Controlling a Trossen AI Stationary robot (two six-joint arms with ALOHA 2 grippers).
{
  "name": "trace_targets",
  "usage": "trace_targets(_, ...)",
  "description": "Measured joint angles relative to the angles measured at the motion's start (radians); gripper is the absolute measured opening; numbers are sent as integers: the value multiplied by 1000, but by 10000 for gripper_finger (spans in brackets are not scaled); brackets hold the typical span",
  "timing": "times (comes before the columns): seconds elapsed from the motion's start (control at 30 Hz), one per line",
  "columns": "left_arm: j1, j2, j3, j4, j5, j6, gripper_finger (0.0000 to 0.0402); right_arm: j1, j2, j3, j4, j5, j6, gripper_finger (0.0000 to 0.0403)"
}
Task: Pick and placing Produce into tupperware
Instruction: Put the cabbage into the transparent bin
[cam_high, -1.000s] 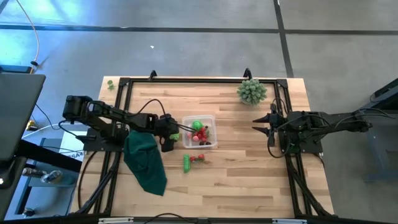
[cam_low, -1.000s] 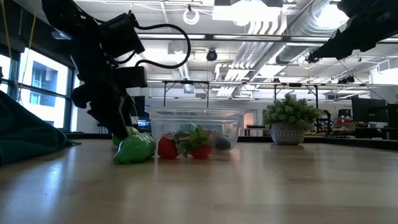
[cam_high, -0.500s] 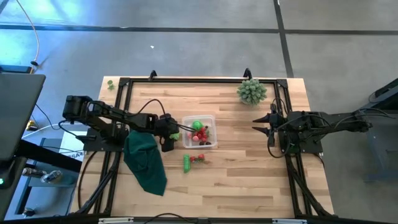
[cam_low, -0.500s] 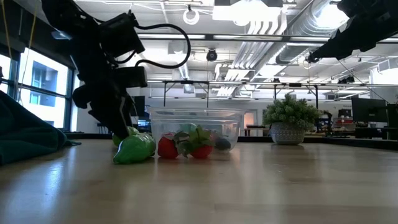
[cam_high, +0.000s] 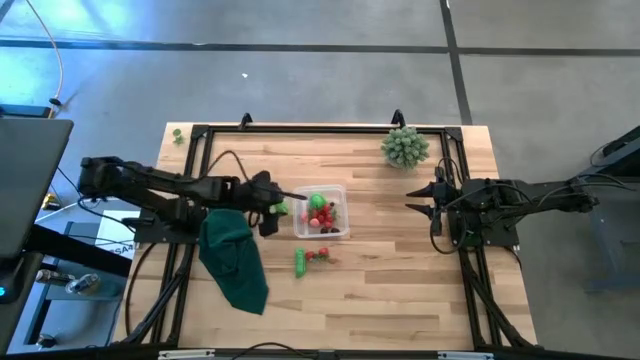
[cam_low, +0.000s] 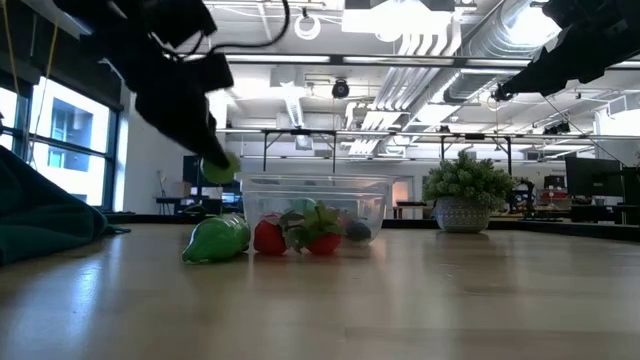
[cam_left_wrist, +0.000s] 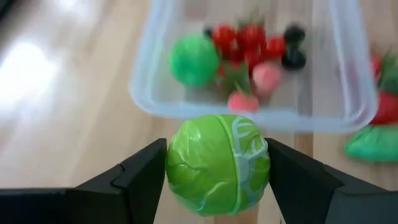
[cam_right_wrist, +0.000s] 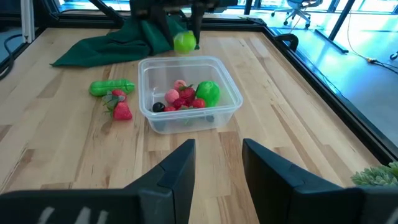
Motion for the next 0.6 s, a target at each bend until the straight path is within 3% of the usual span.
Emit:
trace_targets(0.13, 0, -93, 27, -3, -29, 17, 245, 0, 0, 0, 0, 0, 0, 123)
trace_targets(0.3, 1, -115, 139, -25, -53, 81, 236, 0, 0, 0, 0, 0, 0, 123)
trace_targets(0.5, 16, -13, 321, -116, -50, 187, 238, 0, 0, 0, -1, 0, 0, 123)
trace_targets(0.6, 36, 77, 390, -163, 13, 205, 238, 0, 0, 0, -1, 0, 0, 123)
